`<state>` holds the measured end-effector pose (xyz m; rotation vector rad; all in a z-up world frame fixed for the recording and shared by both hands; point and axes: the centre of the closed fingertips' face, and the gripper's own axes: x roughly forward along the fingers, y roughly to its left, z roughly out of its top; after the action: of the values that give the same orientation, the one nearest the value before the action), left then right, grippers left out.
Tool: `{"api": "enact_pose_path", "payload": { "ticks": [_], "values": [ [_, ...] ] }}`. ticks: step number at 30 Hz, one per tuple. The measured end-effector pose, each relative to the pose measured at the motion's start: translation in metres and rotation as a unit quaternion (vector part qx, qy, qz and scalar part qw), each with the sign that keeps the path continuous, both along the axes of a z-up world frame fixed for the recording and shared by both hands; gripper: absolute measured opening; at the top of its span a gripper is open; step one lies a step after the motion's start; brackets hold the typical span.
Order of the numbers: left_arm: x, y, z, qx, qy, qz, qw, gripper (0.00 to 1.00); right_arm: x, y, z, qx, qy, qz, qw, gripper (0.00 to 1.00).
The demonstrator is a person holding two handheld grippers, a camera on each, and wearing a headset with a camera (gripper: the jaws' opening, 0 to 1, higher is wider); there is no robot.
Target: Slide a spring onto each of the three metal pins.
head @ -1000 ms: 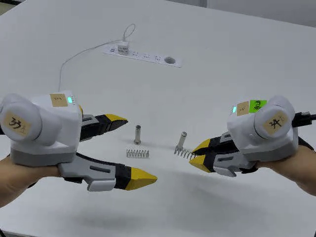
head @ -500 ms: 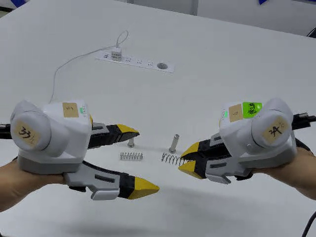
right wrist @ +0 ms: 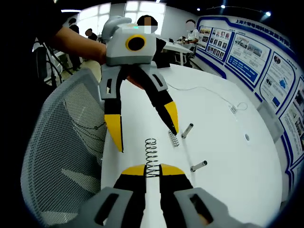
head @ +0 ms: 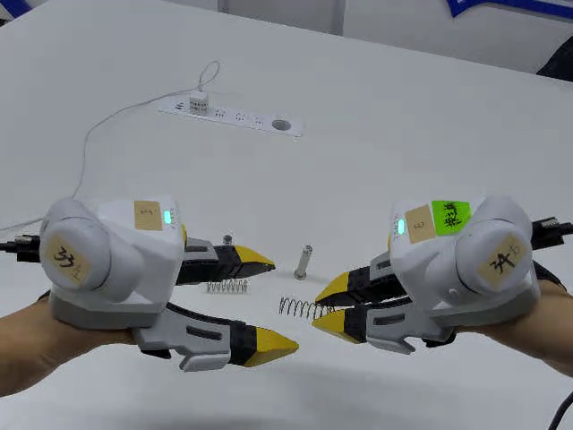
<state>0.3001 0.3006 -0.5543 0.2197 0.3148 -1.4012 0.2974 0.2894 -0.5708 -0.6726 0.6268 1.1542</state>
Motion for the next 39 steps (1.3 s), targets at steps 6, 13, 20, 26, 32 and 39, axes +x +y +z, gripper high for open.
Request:
{"api": "enact_pose_path", "payload": {
  "ticks": [6, 13, 20, 26, 32, 39],
  "values": [
    [-0.007, -0.004, -0.004, 0.005, -0.002, -0.018, 0.9998, 0.41, -0.006, 0.003, 0.001, 0.003, -0.002, 0.007, 1.0, 0.1],
    [-0.013, -0.005, -0.006, 0.008, -0.003, -0.036, 0.9993, 0.33, -0.013, 0.006, -0.002, 0.003, 0.005, 0.019, 0.9998, 0.1],
    [-0.014, -0.005, -0.008, 0.012, 0.001, -0.039, 0.9992, 0.25, -0.014, 0.01, 0.0, 0.006, 0.005, 0.026, 0.9996, 0.1],
    [-0.015, -0.005, -0.009, 0.014, 0.005, -0.038, 0.9992, 0.19, -0.016, 0.01, -0.002, 0.004, 0.007, 0.031, 0.9995, 0.1],
    [-0.018, -0.004, -0.013, 0.025, 0.001, -0.048, 0.9986, 0.14, -0.016, 0.011, -0.002, 0.007, 0.01, 0.03, 0.9995, 0.1],
    [-0.017, -0.002, -0.018, 0.044, -0.016, -0.047, 0.9978, 0.11, -0.016, 0.013, -0.002, 0.003, 0.009, 0.036, 0.9993, 0.1]
  ]
}}
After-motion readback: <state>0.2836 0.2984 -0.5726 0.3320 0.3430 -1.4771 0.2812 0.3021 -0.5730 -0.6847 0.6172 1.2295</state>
